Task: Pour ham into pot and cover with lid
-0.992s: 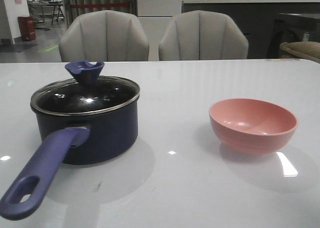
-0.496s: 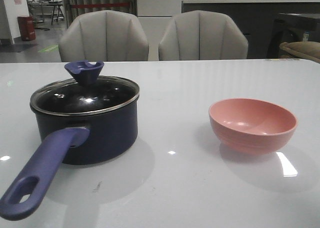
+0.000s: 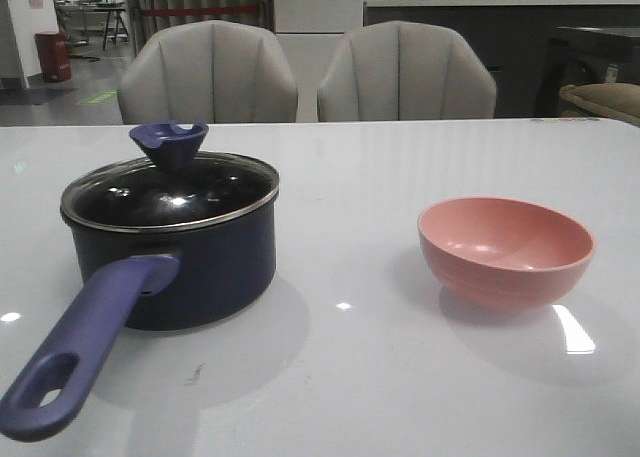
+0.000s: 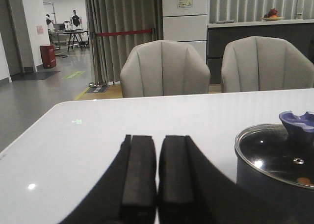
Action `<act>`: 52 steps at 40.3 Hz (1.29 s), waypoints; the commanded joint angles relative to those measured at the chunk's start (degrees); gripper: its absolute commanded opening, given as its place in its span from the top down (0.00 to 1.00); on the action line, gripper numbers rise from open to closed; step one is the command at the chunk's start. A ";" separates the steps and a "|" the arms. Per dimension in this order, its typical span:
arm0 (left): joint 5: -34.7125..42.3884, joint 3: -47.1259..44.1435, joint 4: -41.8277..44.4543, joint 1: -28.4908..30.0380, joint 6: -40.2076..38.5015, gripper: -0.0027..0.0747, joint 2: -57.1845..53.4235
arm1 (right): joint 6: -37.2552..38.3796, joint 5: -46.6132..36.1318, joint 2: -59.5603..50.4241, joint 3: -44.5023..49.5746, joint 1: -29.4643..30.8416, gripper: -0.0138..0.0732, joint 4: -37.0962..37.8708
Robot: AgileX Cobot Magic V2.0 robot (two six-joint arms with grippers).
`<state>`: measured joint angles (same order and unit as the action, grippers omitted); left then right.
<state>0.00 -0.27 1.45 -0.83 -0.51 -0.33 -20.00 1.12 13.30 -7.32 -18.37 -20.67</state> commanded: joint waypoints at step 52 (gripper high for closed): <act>4.36 -1.18 -0.52 0.03 -0.01 0.82 -0.90 | 26.51 -5.79 -15.00 8.59 16.94 0.67 26.63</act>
<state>0.00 -0.27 1.45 -0.83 -0.51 -0.33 6.00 0.00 -0.58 1.55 -1.77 4.71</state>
